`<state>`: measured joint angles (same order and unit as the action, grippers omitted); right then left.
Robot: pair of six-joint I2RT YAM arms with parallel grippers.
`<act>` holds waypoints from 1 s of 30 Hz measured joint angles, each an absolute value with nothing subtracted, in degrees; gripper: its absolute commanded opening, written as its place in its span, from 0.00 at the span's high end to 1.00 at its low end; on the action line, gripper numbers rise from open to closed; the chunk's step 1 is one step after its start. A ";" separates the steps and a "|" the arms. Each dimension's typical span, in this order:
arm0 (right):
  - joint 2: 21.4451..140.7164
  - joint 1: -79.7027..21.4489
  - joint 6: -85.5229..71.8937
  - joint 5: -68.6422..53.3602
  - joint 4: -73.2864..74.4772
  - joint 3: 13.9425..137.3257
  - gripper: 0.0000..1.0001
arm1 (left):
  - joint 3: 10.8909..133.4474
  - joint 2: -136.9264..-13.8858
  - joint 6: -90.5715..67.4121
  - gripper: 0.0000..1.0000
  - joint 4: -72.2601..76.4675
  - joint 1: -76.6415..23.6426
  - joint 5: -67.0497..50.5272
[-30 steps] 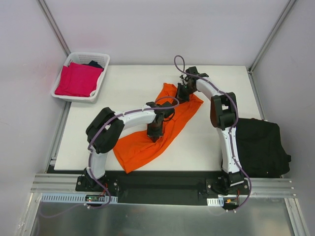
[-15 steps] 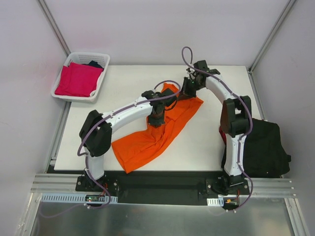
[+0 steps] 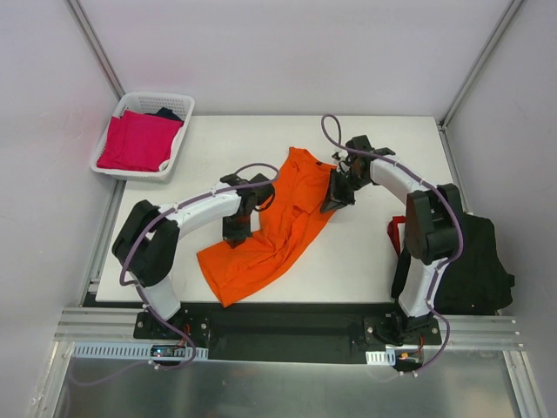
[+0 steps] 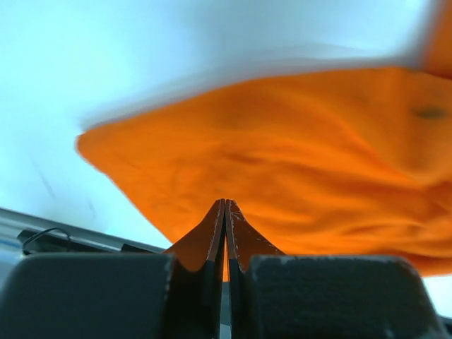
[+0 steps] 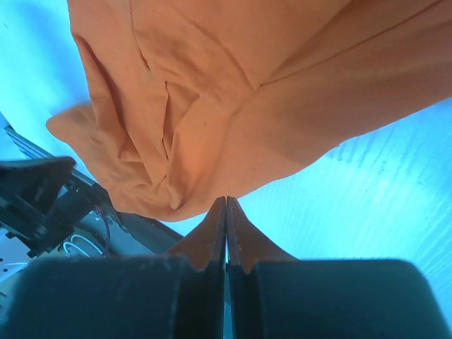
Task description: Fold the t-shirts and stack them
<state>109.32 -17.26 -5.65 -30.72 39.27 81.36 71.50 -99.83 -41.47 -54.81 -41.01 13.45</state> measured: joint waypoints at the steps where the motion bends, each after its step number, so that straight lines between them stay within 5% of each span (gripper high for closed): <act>1: 109.19 -17.56 -5.63 -30.74 39.27 80.95 0.99 | 70.13 -99.04 -41.58 1.00 -54.76 -39.81 13.54; 30: 107.79 -19.55 -5.28 -30.83 38.24 78.06 0.99 | 56.10 -95.88 -47.11 1.00 -47.66 -46.54 6.13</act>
